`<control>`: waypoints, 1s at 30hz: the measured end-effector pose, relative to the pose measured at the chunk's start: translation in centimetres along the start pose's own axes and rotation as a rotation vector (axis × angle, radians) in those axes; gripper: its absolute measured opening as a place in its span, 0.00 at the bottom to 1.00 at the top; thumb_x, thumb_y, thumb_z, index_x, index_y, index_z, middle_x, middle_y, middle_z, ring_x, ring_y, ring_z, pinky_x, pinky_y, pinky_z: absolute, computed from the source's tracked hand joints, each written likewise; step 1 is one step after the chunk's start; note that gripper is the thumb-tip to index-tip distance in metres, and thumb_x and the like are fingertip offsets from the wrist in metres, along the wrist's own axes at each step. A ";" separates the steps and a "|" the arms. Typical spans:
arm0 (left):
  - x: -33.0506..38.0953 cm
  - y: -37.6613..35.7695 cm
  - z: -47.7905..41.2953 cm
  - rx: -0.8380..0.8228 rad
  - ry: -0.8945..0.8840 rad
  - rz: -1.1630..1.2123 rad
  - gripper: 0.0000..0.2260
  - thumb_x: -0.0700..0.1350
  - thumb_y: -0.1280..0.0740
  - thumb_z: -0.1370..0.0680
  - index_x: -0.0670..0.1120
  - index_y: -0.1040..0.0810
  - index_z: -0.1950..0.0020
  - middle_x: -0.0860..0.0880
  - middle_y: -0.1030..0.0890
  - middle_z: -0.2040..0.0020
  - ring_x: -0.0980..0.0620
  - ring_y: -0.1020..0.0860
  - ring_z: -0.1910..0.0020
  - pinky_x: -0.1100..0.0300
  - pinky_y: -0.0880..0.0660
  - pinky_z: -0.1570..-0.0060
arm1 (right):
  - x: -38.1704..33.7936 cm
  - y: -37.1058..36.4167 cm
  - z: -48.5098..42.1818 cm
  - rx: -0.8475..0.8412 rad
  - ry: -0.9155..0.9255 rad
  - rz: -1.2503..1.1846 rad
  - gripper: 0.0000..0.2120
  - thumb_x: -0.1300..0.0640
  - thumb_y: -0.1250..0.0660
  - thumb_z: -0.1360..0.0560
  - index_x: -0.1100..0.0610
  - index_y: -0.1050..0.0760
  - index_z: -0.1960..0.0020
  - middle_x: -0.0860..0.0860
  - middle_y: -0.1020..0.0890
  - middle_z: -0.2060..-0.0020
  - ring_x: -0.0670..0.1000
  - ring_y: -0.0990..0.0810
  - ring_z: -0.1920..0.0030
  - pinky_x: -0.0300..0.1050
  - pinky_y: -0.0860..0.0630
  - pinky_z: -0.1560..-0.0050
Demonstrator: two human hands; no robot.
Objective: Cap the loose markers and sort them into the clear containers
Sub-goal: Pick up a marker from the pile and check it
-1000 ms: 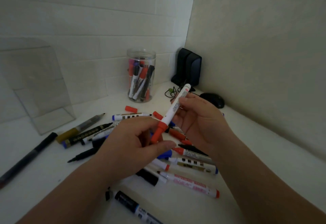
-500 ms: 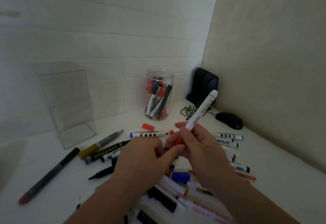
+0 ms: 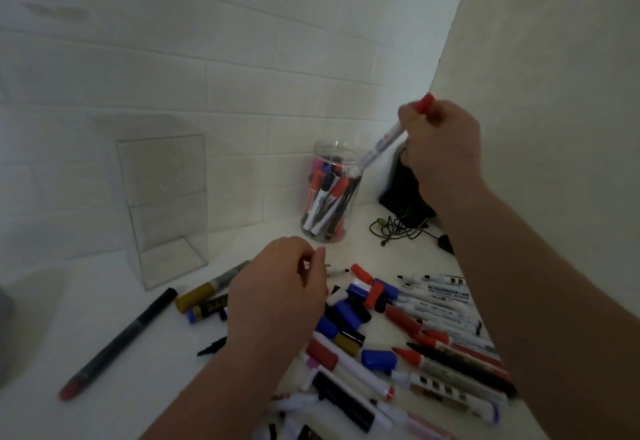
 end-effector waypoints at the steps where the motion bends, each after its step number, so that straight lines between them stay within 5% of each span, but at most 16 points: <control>1: -0.3 0.2 -0.1 0.015 0.009 0.006 0.09 0.55 0.37 0.19 0.54 0.25 0.58 0.57 0.27 0.65 0.60 0.29 0.65 0.69 0.34 0.64 | -0.4 -0.6 -1.2 0.021 0.034 0.052 0.11 0.48 0.32 0.25 0.55 0.21 0.60 0.51 0.22 0.68 0.51 0.24 0.67 0.56 0.19 0.61; 6: -1.3 0.4 -0.3 0.031 0.058 0.051 0.02 0.47 0.35 0.21 0.53 0.23 0.52 0.57 0.26 0.60 0.60 0.28 0.63 0.71 0.34 0.63 | -1.3 -4.2 -4.8 -0.030 0.176 0.351 0.14 0.50 0.39 0.19 0.56 0.27 0.60 0.47 0.27 0.67 0.45 0.30 0.67 0.40 0.34 0.63; 14: -1.2 0.7 -0.4 0.065 0.039 0.082 0.02 0.45 0.35 0.24 0.51 0.22 0.54 0.56 0.24 0.61 0.59 0.27 0.64 0.71 0.33 0.63 | 4.0 -8.8 -4.8 -0.381 0.036 0.640 0.13 0.52 0.32 0.22 0.62 0.23 0.57 0.52 0.27 0.69 0.50 0.27 0.67 0.39 0.33 0.70; 19: -0.5 0.9 -0.4 0.086 0.000 0.080 0.03 0.44 0.35 0.24 0.51 0.22 0.55 0.56 0.25 0.63 0.61 0.28 0.65 0.71 0.34 0.65 | 4.1 -8.6 -4.6 -0.289 0.132 0.525 0.15 0.54 0.26 0.26 0.53 0.27 0.44 0.50 0.22 0.56 0.47 0.23 0.60 0.37 0.30 0.63; 22: -0.5 0.7 -0.3 0.087 -0.010 0.077 0.03 0.45 0.34 0.24 0.51 0.22 0.56 0.56 0.24 0.64 0.60 0.27 0.66 0.68 0.31 0.66 | 3.7 -8.9 -4.3 -0.288 0.226 0.602 0.10 0.53 0.26 0.27 0.51 0.25 0.49 0.48 0.20 0.56 0.45 0.23 0.58 0.34 0.31 0.61; 25: -0.6 0.5 -0.3 0.076 -0.003 0.079 0.04 0.47 0.36 0.24 0.51 0.22 0.55 0.56 0.24 0.64 0.60 0.26 0.66 0.68 0.30 0.65 | 4.0 -9.4 -4.4 -0.300 0.238 0.664 0.06 0.53 0.28 0.25 0.54 0.18 0.52 0.50 0.17 0.53 0.49 0.19 0.53 0.42 0.22 0.51; 30: -0.7 0.6 -0.4 0.079 -0.004 0.088 0.05 0.48 0.38 0.23 0.51 0.22 0.54 0.56 0.24 0.64 0.60 0.26 0.67 0.66 0.29 0.66 | 4.9 -10.7 -3.4 -0.533 0.156 0.852 0.21 0.48 0.37 0.20 0.64 0.21 0.59 0.55 0.21 0.66 0.53 0.23 0.62 0.42 0.30 0.64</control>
Point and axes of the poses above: each hand's wrist, its own z-axis away from the middle knuckle, its own y-axis out of the back of the hand, x = y × z, the point moved 8 cm from there along -z, towards the middle knuckle
